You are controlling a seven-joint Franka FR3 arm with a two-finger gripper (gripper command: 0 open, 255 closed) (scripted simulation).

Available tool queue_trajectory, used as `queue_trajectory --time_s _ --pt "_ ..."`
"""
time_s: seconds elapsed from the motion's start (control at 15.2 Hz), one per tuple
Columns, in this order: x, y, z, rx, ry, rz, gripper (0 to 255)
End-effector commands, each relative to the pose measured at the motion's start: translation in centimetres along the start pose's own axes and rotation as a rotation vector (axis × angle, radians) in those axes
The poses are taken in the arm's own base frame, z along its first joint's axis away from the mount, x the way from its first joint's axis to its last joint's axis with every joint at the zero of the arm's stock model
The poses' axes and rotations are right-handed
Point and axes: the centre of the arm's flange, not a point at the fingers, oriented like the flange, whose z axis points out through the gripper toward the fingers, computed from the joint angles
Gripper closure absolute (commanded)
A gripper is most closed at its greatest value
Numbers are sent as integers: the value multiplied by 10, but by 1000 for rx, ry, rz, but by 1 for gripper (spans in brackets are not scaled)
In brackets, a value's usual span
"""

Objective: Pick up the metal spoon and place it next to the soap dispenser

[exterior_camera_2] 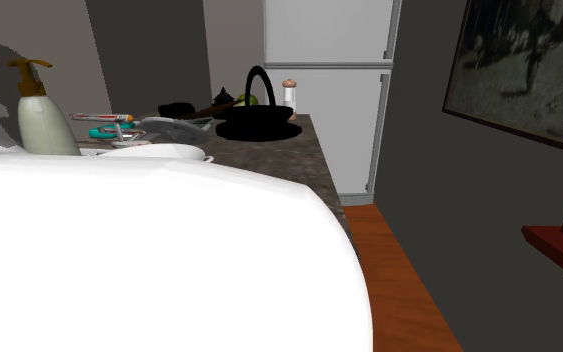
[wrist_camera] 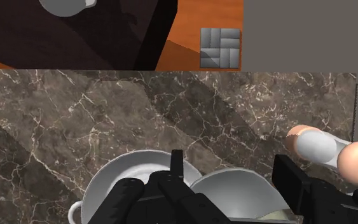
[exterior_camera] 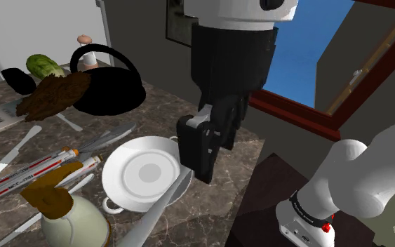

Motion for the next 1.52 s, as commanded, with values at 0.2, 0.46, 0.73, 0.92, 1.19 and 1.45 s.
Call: queue_trajectory --time_s 0.2,0.46,0.73,0.92,1.19,1.45 --pt "-7 -62 8 2 0 2 255" --pt "-4 -61 28 2 0 2 255" --pt "-1 -60 49 2 0 2 255" --pt "2 -60 65 2 0 2 255" --pt "5 -59 86 2 0 2 255" --pt "8 -58 107 2 0 2 255"
